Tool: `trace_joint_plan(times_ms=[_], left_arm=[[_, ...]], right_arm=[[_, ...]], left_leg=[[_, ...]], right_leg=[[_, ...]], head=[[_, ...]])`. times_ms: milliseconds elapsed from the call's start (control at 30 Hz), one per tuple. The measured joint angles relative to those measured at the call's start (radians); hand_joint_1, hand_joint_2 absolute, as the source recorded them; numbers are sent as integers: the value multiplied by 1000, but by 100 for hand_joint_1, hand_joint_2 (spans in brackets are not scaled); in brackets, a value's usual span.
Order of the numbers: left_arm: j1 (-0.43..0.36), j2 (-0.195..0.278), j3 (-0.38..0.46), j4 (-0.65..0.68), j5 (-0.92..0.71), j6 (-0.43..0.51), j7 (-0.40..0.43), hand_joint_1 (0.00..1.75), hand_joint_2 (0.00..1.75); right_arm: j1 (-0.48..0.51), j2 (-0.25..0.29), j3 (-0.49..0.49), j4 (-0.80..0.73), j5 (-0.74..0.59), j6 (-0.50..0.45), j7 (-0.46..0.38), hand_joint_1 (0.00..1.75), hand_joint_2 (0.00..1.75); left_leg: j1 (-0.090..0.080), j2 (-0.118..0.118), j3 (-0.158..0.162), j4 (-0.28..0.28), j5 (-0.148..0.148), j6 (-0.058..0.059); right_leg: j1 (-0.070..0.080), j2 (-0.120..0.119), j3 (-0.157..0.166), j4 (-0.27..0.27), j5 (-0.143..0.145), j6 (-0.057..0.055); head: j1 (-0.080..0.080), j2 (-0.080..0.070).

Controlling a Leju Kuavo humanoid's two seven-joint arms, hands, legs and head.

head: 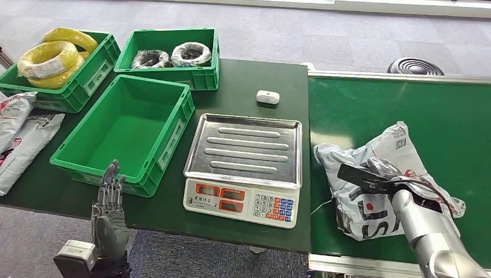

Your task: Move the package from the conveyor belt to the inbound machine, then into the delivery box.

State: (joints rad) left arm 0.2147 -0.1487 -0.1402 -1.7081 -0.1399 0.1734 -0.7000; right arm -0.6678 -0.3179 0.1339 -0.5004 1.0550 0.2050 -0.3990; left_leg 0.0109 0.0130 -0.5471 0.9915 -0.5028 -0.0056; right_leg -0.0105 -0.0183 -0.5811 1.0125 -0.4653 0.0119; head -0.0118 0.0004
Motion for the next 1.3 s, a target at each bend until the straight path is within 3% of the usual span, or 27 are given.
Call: trace_joint_plan(times_ms=[167,267,400,633,767,1033,1300], left_arm=[[6,7,-1,-5,6,17,0,0,0],[19,9,-4,-15,13,39,0,0,0],[45,10,-9,-39,4,43,-1,0,0],[55,8,-17,-55,-3,26,-1,0,0],[52,7,-22,-54,-5,9,-1,0,0],[10,24,-77,-19,28,5,-1,0,0],[-50,35,-139,36,41,3,-1,0,0]], right_arm=[[-8,5,15,5,-18,-32,7,175,0],[-2,11,15,-11,-38,-142,47,175,0],[55,26,-7,-185,27,-283,200,175,0],[152,48,-53,-496,150,-273,264,175,0],[186,55,-67,-650,203,-251,281,175,175],[212,75,-57,-735,255,-296,228,175,175],[91,186,100,-614,235,-321,187,175,175]], left_leg=[[0,0,0,0,0,0],[0,0,0,0,0,0],[0,0,0,0,0,0],[0,0,-1,0,0,0],[0,0,0,0,0,0],[0,1,-1,0,0,0],[1,4,0,0,2,-1]], right_leg=[[0,0,0,0,0,0],[0,0,0,0,0,0],[0,0,-1,0,0,0],[0,0,-1,0,0,0],[0,0,-1,0,0,0],[0,0,0,0,0,0],[1,1,0,1,0,0]], head=[[0,0],[0,0],[0,0],[0,0],[0,0],[0,0],[0,0]])
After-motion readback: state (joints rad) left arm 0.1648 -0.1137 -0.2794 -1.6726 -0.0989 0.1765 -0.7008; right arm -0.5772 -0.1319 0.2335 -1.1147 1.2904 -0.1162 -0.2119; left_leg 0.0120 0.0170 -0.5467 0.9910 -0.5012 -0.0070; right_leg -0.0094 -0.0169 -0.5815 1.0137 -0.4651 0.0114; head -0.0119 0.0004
